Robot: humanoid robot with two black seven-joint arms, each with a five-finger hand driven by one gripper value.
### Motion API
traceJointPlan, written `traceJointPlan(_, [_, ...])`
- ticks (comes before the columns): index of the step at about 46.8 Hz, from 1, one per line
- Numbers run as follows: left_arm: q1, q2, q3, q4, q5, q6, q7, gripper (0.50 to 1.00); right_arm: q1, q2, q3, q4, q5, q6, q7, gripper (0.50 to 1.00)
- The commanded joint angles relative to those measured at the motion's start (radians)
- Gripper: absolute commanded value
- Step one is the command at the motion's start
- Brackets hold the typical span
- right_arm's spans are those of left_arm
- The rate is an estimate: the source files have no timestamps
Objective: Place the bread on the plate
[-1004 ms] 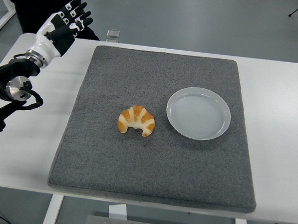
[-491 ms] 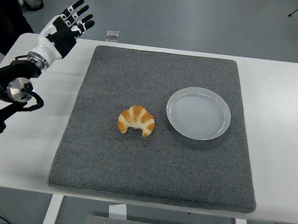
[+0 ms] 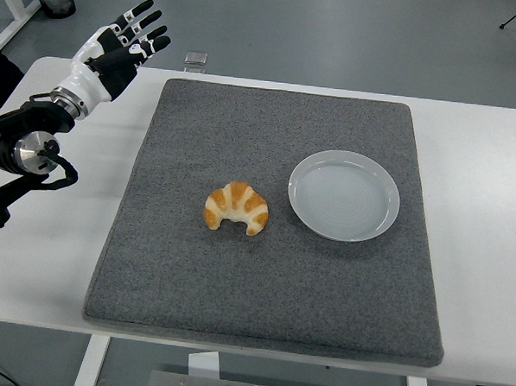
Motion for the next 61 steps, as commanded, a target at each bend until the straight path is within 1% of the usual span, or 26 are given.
traceJointPlan(1, [-0.023,0.023,0.002,-0.048,0.005,0.033,0.032,0.984,0.000,0.000,0.000,0.000,0.000,-0.001,0.000,0.952])
traceJointPlan(5, [-0.058,0.058,0.019,-0.113,0.006,0.060,0.059,0.984,0.000,0.000,0.000,0.000,0.000,0.000,0.000,0.952])
traceJointPlan(9, [-0.113,0.098,0.055,-0.183,0.008,0.085,0.064,0.984,0.000,0.000,0.000,0.000,0.000,0.000,0.000,0.952])
traceJointPlan(13, [-0.182,0.135,0.120,-0.249,0.009,0.102,0.065,0.984,0.000,0.000,-0.002,0.000,0.000,-0.001,0.000,0.952])
traceJointPlan(18, [-0.274,0.170,0.226,-0.312,0.009,0.110,0.067,0.984,0.000,0.000,0.000,0.000,0.000,-0.001,0.000,0.952])
traceJointPlan(24, [-0.412,0.193,0.393,-0.334,0.011,0.113,0.078,0.981,0.000,0.000,0.000,0.000,0.000,-0.001,0.000,0.952])
traceJointPlan(27, [-0.493,0.195,0.495,-0.334,0.011,0.111,0.093,0.984,0.000,0.000,0.000,0.000,0.000,-0.001,0.000,0.954])
traceJointPlan(34, [-0.659,0.193,0.690,-0.335,0.018,0.110,0.095,0.984,0.000,0.000,0.000,0.000,0.000,0.000,0.000,0.952])
traceJointPlan(38, [-0.739,0.192,0.773,-0.347,0.050,0.103,0.095,0.984,0.000,0.000,0.000,0.000,0.000,-0.001,0.000,0.952])
traceJointPlan(41, [-0.785,0.190,0.831,-0.364,0.112,0.103,0.095,0.984,0.001,0.000,0.000,0.000,0.000,-0.001,0.000,0.952])
traceJointPlan(45, [-0.817,0.189,0.882,-0.393,0.216,0.102,0.095,0.984,0.002,0.000,0.000,0.000,0.000,-0.001,0.000,0.952])
traceJointPlan(53, [-0.814,0.192,0.918,-0.421,0.440,0.091,0.095,0.984,0.002,0.000,0.000,0.000,0.000,-0.003,0.000,0.952])
traceJointPlan(57, [-0.808,0.192,0.941,-0.427,0.515,0.091,0.095,0.984,0.002,0.000,0.000,0.000,0.000,-0.003,0.000,0.952])
traceJointPlan(61, [-0.802,0.193,0.942,-0.438,0.551,0.093,0.095,0.984,0.002,0.000,0.000,0.000,0.000,-0.003,0.000,0.954])
